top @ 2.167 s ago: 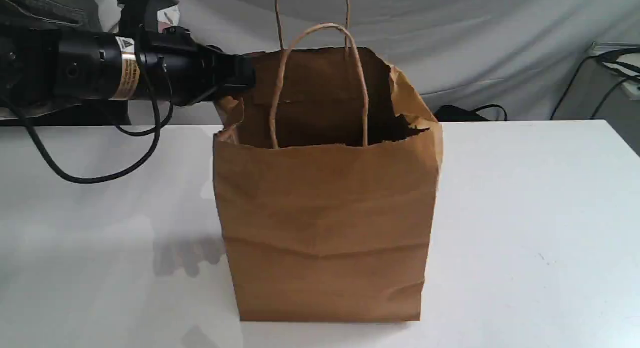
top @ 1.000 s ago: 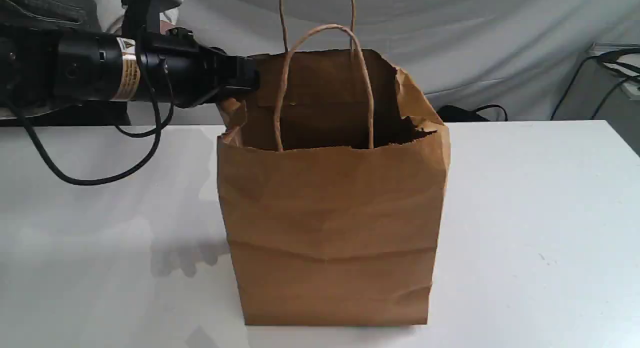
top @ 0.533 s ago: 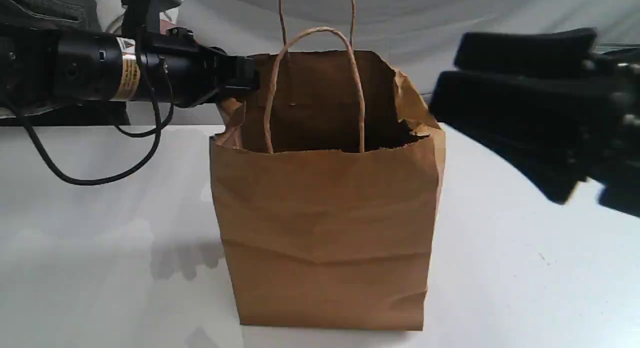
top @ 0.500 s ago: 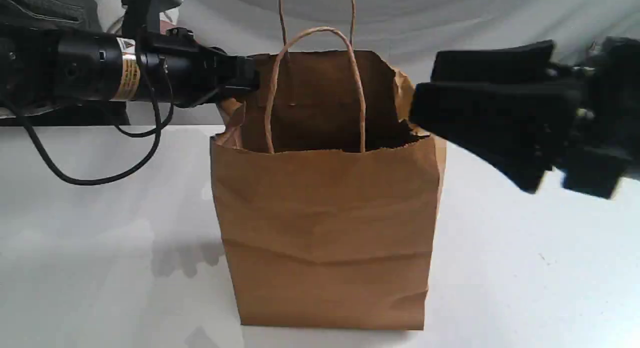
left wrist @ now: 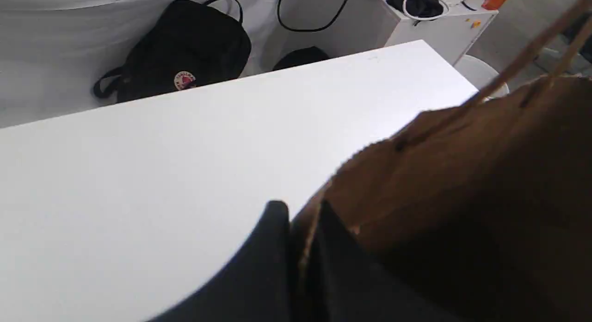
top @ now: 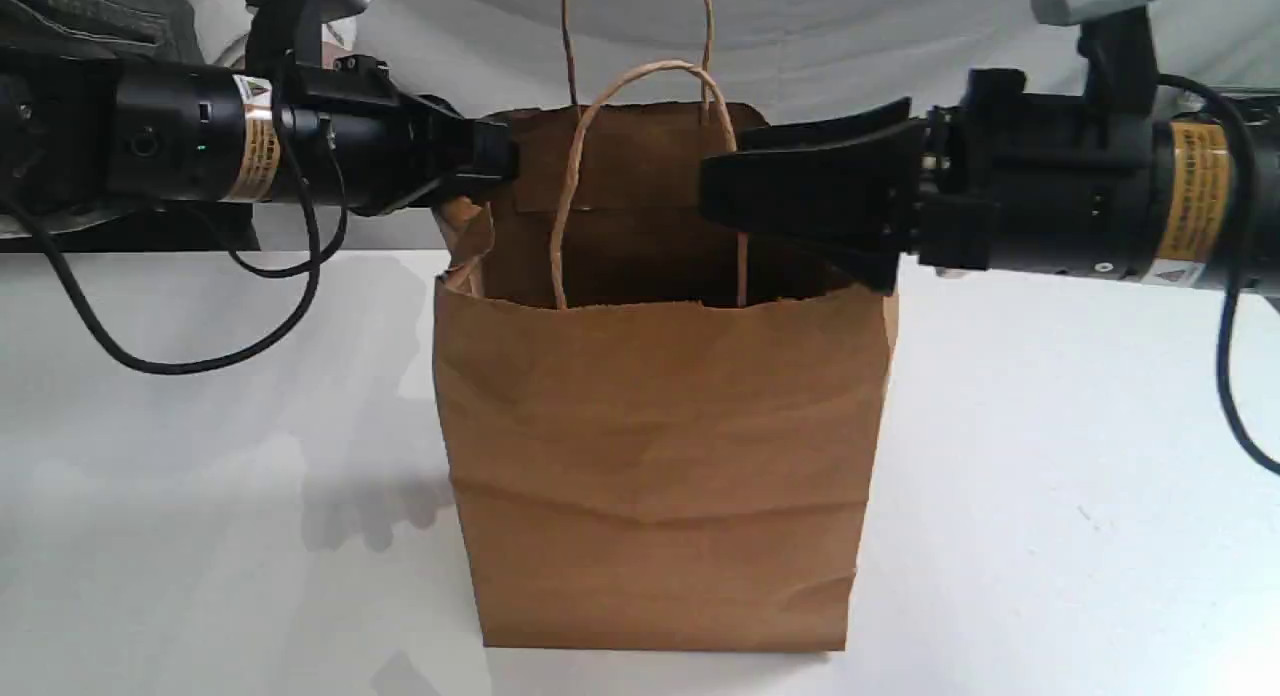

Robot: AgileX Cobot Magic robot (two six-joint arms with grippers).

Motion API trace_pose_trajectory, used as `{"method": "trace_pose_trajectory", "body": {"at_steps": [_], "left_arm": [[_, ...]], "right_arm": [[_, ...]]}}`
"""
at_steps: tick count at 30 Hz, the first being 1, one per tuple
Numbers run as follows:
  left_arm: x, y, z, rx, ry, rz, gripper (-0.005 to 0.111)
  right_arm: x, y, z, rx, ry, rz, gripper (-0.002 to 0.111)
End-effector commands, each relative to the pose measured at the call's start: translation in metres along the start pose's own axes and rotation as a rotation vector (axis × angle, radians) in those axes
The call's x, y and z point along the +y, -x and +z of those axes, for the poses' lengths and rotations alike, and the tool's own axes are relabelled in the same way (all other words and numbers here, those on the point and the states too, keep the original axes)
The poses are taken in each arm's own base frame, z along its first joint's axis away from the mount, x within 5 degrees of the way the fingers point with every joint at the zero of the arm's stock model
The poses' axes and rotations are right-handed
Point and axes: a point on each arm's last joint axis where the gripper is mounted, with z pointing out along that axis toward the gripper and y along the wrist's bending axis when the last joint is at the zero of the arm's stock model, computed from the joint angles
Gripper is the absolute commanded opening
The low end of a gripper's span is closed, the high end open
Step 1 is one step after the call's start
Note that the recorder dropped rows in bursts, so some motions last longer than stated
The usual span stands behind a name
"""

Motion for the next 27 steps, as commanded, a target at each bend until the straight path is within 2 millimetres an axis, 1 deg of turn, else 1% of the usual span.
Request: {"method": "trace_pose_trajectory", "body": {"at_steps": [1,2,3,4,5,6,7,10,12,15,18,20,21,22,23,24,26,27], "left_arm": [[-0.002,0.003,-0.001,-0.011,-0.005,-0.012,0.001],[-0.003,0.003,-0.001,-0.010,-0.008,-0.039,0.001],[-0.003,0.003,-0.001,-0.011,-0.008,-0.081,0.001],[-0.003,0.004,-0.002,-0.013,-0.009,-0.105,0.001],[-0.004,0.004,-0.002,-0.014,-0.009,-0.106,0.001],[-0.004,0.007,-0.003,-0.022,-0.010,-0.104,0.001],[-0.005,0.009,-0.003,-0.028,-0.012,-0.119,0.000],[-0.009,0.024,-0.007,-0.068,-0.020,-0.194,0.000],[-0.012,0.034,-0.009,-0.096,-0.031,-0.182,0.000],[-0.014,0.042,-0.011,-0.115,-0.036,-0.171,0.000],[-0.011,0.039,-0.010,-0.109,-0.031,-0.177,0.000],[-0.006,0.032,-0.010,-0.091,-0.019,-0.191,0.000],[-0.004,0.027,-0.010,-0.075,-0.026,-0.200,0.000],[-0.002,0.023,-0.011,-0.054,-0.041,-0.211,0.000],[0.002,0.019,-0.013,-0.039,-0.051,-0.222,0.000],[0.006,0.014,-0.016,-0.013,-0.079,-0.237,0.000],[0.014,0.007,-0.021,0.016,-0.105,-0.263,0.000],[0.019,0.004,-0.024,0.029,-0.115,-0.277,0.000]], "right_arm": [[0.012,0.000,0.014,0.055,0.076,-0.051,0.063],[0.013,-0.001,0.016,0.071,0.077,-0.057,0.050],[0.013,-0.003,0.016,0.087,0.078,-0.064,0.041],[0.014,-0.005,0.017,0.114,0.086,-0.075,0.026],[0.014,-0.007,0.017,0.132,0.088,-0.083,0.018],[0.015,-0.009,0.017,0.149,0.092,-0.089,0.007],[0.015,-0.011,0.016,0.172,0.101,-0.084,0.000],[0.017,-0.014,0.015,0.207,0.118,-0.051,0.000],[0.019,-0.013,0.015,0.215,0.111,0.014,0.000],[0.026,-0.003,0.012,0.209,0.100,0.086,0.000],[0.033,0.020,0.011,0.175,0.090,0.132,0.000],[0.039,0.042,0.010,0.129,0.089,0.146,0.000],[0.041,0.052,0.010,0.108,0.090,0.141,0.000],[0.044,0.066,0.010,0.088,0.092,0.126,0.000],[0.045,0.076,0.010,0.083,0.092,0.125,0.000],[0.045,0.087,0.010,0.081,0.060,0.125,0.000],[0.033,0.104,0.009,0.081,-0.115,0.134,0.000],[0.029,0.113,0.010,0.046,-0.161,0.152,0.000]]}}
